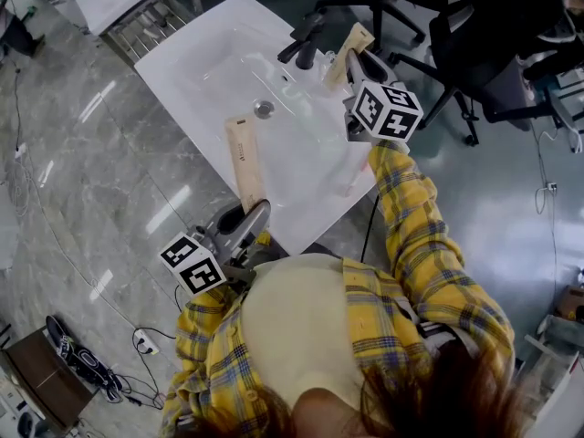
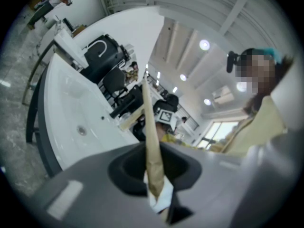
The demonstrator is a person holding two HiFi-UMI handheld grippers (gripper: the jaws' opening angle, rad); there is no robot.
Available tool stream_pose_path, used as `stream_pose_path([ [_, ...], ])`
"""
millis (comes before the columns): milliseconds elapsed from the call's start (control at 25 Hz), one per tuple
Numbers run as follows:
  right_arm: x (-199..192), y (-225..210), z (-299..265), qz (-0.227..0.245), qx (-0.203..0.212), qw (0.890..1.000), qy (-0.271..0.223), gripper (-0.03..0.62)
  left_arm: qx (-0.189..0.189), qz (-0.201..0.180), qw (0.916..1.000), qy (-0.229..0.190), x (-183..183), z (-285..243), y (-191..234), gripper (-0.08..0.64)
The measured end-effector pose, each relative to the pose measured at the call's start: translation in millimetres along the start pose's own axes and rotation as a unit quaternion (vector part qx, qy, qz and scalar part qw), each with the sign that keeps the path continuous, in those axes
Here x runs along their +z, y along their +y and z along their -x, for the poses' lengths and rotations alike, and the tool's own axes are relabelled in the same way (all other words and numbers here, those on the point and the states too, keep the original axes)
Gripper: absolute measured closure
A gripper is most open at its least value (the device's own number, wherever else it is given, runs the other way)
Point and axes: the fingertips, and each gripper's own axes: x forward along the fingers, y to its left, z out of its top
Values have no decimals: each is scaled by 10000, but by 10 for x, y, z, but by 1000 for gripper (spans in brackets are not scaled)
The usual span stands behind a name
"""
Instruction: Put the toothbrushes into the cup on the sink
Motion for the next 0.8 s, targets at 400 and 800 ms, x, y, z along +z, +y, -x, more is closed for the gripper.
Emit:
stream_pose_path([
  [400, -70, -80, 89, -232, 23, 9991, 344, 448, -125, -12, 9998, 121, -2, -75, 2, 505],
  [800, 100, 52, 637, -554, 191, 9982, 112, 442, -417, -77, 9983, 406, 5, -281, -16, 506],
])
